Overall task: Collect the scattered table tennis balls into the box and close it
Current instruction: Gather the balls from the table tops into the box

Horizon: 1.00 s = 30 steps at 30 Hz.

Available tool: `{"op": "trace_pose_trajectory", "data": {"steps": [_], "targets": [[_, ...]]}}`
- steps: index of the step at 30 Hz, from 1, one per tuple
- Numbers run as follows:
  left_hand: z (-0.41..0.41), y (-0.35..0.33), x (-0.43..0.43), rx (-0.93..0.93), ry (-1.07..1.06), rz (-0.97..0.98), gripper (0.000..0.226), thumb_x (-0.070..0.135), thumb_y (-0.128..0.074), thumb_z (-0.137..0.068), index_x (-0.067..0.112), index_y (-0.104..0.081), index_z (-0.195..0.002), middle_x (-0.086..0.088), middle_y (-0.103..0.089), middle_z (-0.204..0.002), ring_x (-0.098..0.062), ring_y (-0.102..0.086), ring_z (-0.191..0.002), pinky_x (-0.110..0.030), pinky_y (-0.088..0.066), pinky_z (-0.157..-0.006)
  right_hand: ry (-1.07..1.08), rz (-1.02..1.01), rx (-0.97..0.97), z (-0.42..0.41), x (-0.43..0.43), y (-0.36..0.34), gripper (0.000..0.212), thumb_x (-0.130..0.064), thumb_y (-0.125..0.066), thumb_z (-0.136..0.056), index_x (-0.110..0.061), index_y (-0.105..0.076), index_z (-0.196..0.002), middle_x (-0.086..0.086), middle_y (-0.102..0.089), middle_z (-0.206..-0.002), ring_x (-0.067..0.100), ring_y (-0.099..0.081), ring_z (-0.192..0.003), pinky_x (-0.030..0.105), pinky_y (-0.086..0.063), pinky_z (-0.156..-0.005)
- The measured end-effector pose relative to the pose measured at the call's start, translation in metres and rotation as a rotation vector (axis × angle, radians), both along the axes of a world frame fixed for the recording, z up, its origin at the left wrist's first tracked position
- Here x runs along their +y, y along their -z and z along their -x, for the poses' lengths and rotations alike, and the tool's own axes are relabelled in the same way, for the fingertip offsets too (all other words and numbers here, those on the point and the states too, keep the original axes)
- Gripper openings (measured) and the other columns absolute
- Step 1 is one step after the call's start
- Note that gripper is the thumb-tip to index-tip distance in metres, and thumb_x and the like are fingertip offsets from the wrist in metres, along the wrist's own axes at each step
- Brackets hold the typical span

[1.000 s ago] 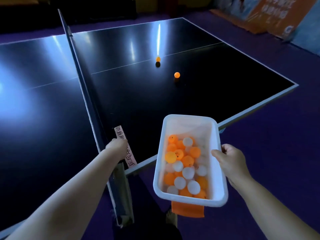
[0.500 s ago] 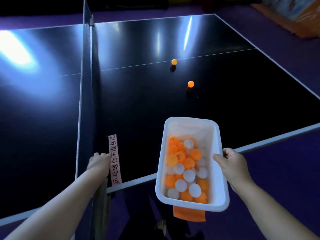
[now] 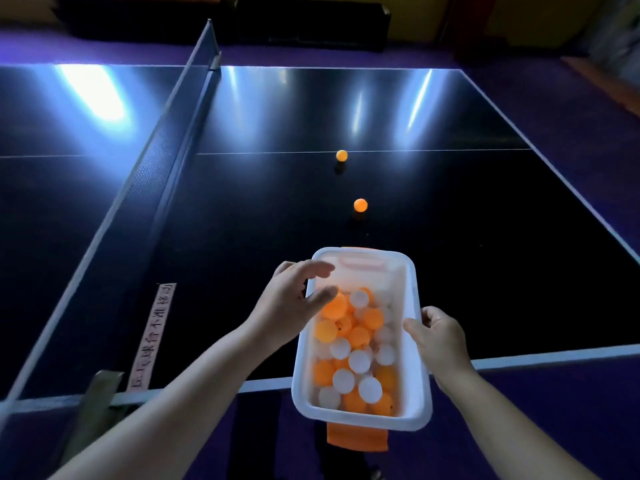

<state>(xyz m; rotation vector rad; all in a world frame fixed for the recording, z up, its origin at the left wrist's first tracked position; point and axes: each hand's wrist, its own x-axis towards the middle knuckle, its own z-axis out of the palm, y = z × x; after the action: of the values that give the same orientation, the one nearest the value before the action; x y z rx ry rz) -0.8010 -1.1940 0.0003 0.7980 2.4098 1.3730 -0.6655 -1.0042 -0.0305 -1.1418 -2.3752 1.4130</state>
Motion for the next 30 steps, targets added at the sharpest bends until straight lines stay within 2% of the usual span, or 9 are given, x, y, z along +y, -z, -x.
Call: {"op": "trace_pose_trajectory", "data": {"steps": [2, 5, 8, 14, 18, 21, 25, 30], "targets": [[-0.009, -0.002, 0.035, 0.019, -0.063, -0.025, 0.020, 0.028, -0.059, -0.088, 0.033, -0.063, -0.107, 0.022, -0.058, -0.098, -0.004, -0.047, -0.104, -0.015, -0.041, -0.083, 0.006, -0.024, 0.002, -0.007, 0.034, -0.002, 0.013, -0.017, -0.060, -0.086, -0.010, -0.057, -0.075, 0.012, -0.064, -0.068, 0.024, -0.064, -0.060, 0.027, -0.048, -0.046], [-0.017, -0.005, 0.073, 0.007, -0.180, -0.051, 0.018, 0.016, -0.059, -0.089, 0.032, -0.065, -0.095, 0.022, -0.055, -0.086, -0.007, -0.053, -0.093, -0.014, -0.042, -0.076, 0.035, -0.039, -0.010, -0.014, 0.083, -0.002, 0.015, -0.016, -0.060, -0.085, -0.007, -0.056, -0.074, 0.016, -0.064, -0.069, 0.027, -0.062, -0.060, 0.029, -0.046, -0.047], [-0.019, 0.000, 0.101, 0.010, -0.202, -0.012, 0.021, 0.010, -0.060, -0.087, 0.030, -0.065, -0.091, 0.021, -0.056, -0.082, -0.007, -0.053, -0.085, -0.014, -0.042, -0.074, 0.060, -0.035, -0.017, -0.016, 0.121, 0.001, 0.016, -0.016, -0.060, -0.084, -0.005, -0.056, -0.074, 0.016, -0.064, -0.070, 0.024, -0.058, -0.058, 0.028, -0.043, -0.048], [0.006, 0.017, 0.148, -0.002, -0.214, 0.057, 0.020, 0.012, -0.059, -0.086, 0.031, -0.065, -0.088, 0.016, -0.062, -0.083, -0.006, -0.056, -0.084, -0.021, -0.042, -0.074, 0.132, 0.009, -0.011, -0.008, 0.173, 0.010, 0.012, -0.016, -0.060, -0.082, -0.005, -0.058, -0.077, 0.015, -0.065, -0.071, 0.025, -0.061, -0.061, 0.033, -0.049, -0.052], [0.042, 0.027, 0.189, -0.015, -0.219, 0.094, 0.016, 0.017, -0.058, -0.087, 0.029, -0.065, -0.096, 0.016, -0.060, -0.086, -0.006, -0.055, -0.089, -0.022, -0.043, -0.077, 0.156, -0.013, -0.008, 0.009, 0.208, 0.013, 0.012, -0.015, -0.061, -0.081, -0.005, -0.058, -0.075, 0.015, -0.065, -0.070, 0.026, -0.060, -0.059, 0.032, -0.049, -0.052], [0.087, 0.045, 0.221, -0.052, -0.241, 0.137, 0.025, 0.018, -0.057, -0.087, 0.025, -0.062, -0.110, 0.009, -0.061, -0.100, -0.012, -0.055, -0.103, -0.028, -0.046, -0.085, 0.174, -0.026, -0.021, 0.029, 0.235, 0.014, 0.012, -0.015, -0.062, -0.080, -0.006, -0.057, -0.073, 0.014, -0.065, -0.068, 0.026, -0.060, -0.059, 0.032, -0.047, -0.052], [0.151, 0.075, 0.262, -0.077, -0.322, 0.227, 0.036, 0.017, -0.056, -0.087, 0.022, -0.056, -0.123, -0.001, -0.055, -0.116, -0.019, -0.050, -0.111, -0.028, -0.042, -0.080, 0.185, -0.012, -0.043, 0.067, 0.272, 0.013, 0.012, -0.014, -0.062, -0.080, -0.005, -0.058, -0.076, 0.014, -0.066, -0.070, 0.025, -0.059, -0.060, 0.033, -0.046, -0.054], [0.215, 0.101, 0.301, -0.082, -0.318, 0.424, 0.041, 0.012, -0.048, -0.089, 0.026, -0.053, -0.128, -0.001, -0.043, -0.132, -0.020, -0.036, -0.122, -0.029, -0.040, -0.077, 0.198, -0.001, -0.061, 0.111, 0.311, 0.021, 0.017, -0.015, -0.062, -0.080, -0.001, -0.055, -0.077, 0.020, -0.064, -0.071, 0.025, -0.055, -0.058, 0.034, -0.043, -0.052]]}}
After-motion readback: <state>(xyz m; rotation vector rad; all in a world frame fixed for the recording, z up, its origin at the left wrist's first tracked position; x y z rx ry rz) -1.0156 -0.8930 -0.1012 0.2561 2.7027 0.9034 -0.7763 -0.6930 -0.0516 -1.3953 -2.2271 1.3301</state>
